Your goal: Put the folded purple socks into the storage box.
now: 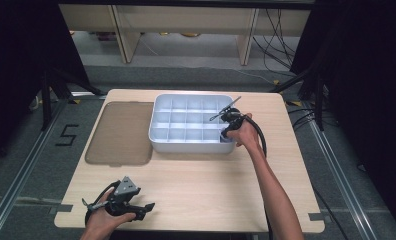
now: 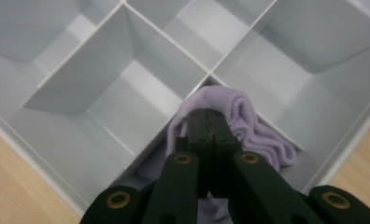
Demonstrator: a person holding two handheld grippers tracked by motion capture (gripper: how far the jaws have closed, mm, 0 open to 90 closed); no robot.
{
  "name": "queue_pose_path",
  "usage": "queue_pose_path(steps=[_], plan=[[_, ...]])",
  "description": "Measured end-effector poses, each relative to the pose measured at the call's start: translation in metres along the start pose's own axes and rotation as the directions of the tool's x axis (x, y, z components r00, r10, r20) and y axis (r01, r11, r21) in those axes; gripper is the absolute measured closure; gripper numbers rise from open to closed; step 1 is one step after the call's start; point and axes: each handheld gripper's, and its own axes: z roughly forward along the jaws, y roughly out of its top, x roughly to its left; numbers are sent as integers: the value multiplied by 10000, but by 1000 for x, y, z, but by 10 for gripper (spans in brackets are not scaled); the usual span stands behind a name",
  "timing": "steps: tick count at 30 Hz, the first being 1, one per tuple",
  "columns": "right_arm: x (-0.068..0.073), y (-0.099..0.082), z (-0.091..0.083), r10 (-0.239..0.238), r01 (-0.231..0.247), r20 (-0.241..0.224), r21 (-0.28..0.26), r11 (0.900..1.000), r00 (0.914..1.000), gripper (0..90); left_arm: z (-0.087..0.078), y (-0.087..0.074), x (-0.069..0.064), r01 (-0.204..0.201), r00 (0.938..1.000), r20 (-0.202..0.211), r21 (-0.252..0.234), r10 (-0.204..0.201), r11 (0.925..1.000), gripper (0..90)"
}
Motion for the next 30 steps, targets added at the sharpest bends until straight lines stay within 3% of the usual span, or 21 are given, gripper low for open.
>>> queue_pose_path(steps=[4,8,16,17,21,26,27,28,30], plan=[[0,-5,13,-32,34,-63,321,9995,10000,900,0,0,0,32,10000,-22,-15,-32,10000,237],[2,-3,11,97,-94,-38,548,9985,9999,900,0,0,0,48,10000,-11,-11,-48,10000,237],[-1,1,-29,39,-46,-100,-618,9981,9999,817,0,1,1,41,10000,-21,-85,-41,10000,237],[-1,0,-36,69,-82,-130,-1004,9949,9999,799,0,0,1,24,10000,-10,-70,-24,10000,237],[4,-4,-50,52,-97,-292,-1588,9873,9996,691,0,0,0,179,9998,-56,-142,-180,9997,237],[9,-10,-61,108,-211,-472,-2255,9740,9988,575,-1,1,3,15,10000,-49,-55,-15,10000,237],[11,-12,-62,75,-203,-525,-2478,9686,9986,545,-1,1,2,202,9998,-48,-141,-203,9997,237],[12,-13,-63,169,-324,-590,-2722,9617,9981,531,0,0,3,271,9995,-146,-206,-274,9994,237],[17,-17,-66,372,-605,-873,-2821,9575,9955,497,-1,0,4,272,9995,-161,-179,-275,9995,237]])
